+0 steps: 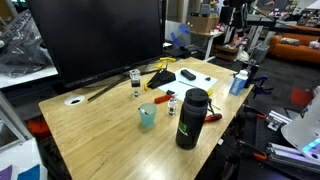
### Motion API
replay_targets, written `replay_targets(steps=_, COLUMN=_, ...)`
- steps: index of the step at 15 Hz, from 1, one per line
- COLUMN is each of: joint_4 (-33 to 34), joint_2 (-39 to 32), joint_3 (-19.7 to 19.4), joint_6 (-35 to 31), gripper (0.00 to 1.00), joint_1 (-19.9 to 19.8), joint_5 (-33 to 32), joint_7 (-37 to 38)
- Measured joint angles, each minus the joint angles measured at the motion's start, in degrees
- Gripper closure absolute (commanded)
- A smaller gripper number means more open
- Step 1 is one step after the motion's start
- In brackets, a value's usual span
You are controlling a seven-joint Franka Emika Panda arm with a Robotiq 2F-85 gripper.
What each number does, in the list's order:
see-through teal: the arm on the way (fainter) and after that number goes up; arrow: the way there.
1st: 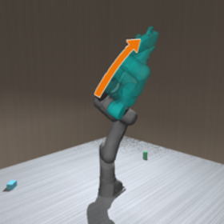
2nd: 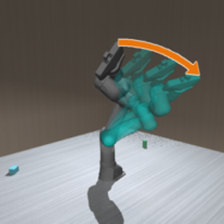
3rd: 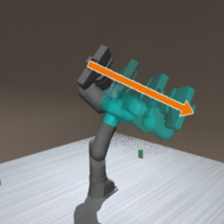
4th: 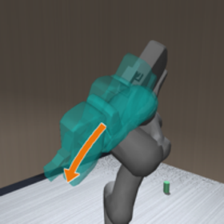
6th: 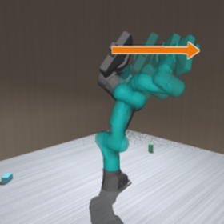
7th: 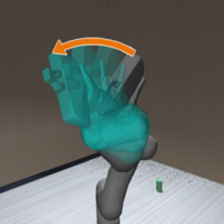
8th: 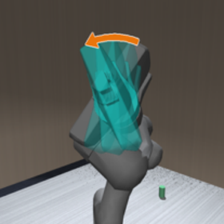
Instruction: Detach a yellow thing from the black object and put it on the table
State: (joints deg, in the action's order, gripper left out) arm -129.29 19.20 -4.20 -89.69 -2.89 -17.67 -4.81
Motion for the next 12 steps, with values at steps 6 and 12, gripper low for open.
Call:
replay_targets(steps=6, joint_4=-0.32, joint_2=-0.12, joint_3=-0.22, joint_6=-0.06, gripper=0.00, joint_1=0.22, joint_5=0.02, joint_7=-0.25)
replay_targets(steps=12, joint_4=-2.48, joint_2=-2.52, joint_3=1.37, joint_6=-7.31, gripper=0.00, joint_1=5.04, joint_5=7.08, joint_7=-4.42)
